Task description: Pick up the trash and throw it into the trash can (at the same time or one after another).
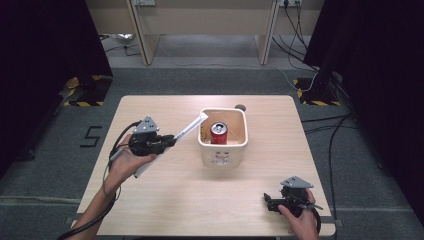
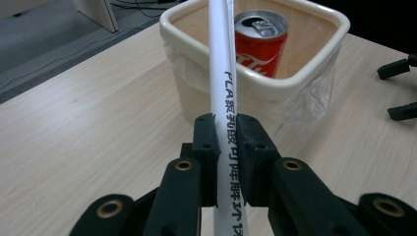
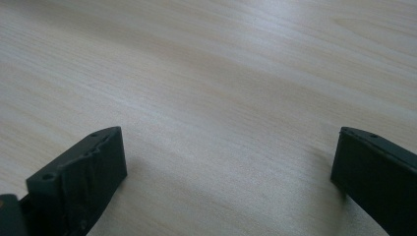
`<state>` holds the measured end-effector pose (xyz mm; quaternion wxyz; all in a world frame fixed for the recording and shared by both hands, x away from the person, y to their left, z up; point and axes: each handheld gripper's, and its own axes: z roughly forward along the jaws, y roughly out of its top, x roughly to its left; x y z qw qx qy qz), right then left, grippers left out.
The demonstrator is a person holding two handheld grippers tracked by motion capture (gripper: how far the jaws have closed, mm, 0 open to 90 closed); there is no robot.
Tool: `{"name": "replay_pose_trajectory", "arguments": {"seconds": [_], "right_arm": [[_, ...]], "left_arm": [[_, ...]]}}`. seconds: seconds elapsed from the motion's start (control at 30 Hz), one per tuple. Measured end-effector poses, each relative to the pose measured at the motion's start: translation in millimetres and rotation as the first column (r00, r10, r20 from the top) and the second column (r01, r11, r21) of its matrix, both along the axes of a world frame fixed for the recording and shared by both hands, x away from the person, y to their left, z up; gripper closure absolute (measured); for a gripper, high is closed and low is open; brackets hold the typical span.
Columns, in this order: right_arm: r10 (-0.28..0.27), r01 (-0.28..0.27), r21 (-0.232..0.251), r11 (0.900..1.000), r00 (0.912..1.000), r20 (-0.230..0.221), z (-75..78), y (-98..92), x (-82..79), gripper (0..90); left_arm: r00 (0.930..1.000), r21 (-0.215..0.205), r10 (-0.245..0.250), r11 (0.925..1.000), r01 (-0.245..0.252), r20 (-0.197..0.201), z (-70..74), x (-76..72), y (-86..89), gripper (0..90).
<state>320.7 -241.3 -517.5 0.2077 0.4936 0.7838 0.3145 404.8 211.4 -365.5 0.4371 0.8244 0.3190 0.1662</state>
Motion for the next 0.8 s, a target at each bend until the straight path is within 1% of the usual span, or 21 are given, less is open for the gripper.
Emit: {"name": "replay_pose_trajectory", "arguments": {"seconds": [0.03, 0.07, 0.2, 0.23, 0.4, 0.43, 0.47, 0.57, 0.8], "right_arm": [[0.0, 0.0, 0.0, 1.0, 1.0, 0.0, 0.0, 0.0, 0.0, 0.2], [0.0, 0.0, 0.0, 1.0, 1.0, 0.0, 0.0, 0.0, 0.0, 0.2], [-0.001, 0.001, 0.003, 1.0, 1.0, 0.0, -0.1, 0.2, -0.1, 0.2], [-0.001, 0.001, 0.003, 1.0, 1.0, 0.0, -0.1, 0.2, -0.1, 0.2], [-0.001, 0.001, 0.003, 1.0, 1.0, 0.001, -0.1, 0.2, 0.0, 0.2], [0.0, 0.0, 0.001, 1.0, 1.0, 0.002, -0.1, 0.0, 0.0, 0.2], [0.0, 0.0, 0.002, 1.0, 1.0, 0.002, -0.1, 0.0, 0.0, 0.2], [0.0, 0.0, 0.002, 1.0, 1.0, 0.002, -0.1, 0.1, 0.0, 0.2], [-0.001, 0.001, 0.002, 1.0, 1.0, 0.0, -0.1, 0.1, -0.1, 0.2]], "left_arm": [[0.9999, 0.004, -0.01, 0.9999, 0.01, 0.003, 3.4, 3.0, -5.2, 79.3], [0.9999, 0.004, -0.01, 0.9999, 0.01, 0.003, 3.4, 3.0, -5.2, 79.3], [0.9997, 0.009, -0.023, 0.9997, 0.023, 0.005, 9.3, 9.5, -16.6, 79.3], [0.9997, 0.009, -0.023, 0.9997, 0.023, 0.005, 9.3, 9.5, -16.6, 79.3], [0.9994, 0.001, -0.035, 0.9994, 0.035, 0.004, 14.5, 17.4, -27.4, 79.2], [0.9996, -0.006, -0.029, 0.9996, 0.029, -0.002, 15.4, 18.1, -29.8, 79.2], [0.9992, -0.006, -0.04, 0.9992, 0.04, 0.005, 16.3, 20.7, -31.7, 79.2], [0.999, -0.009, -0.043, 0.999, 0.043, 0.005, 19.4, 24.2, -38.8, 79.2], [0.9976, -0.018, -0.069, 0.9974, 0.069, 0.008, 26.6, 33.9, -59.3, 79.2]]}}
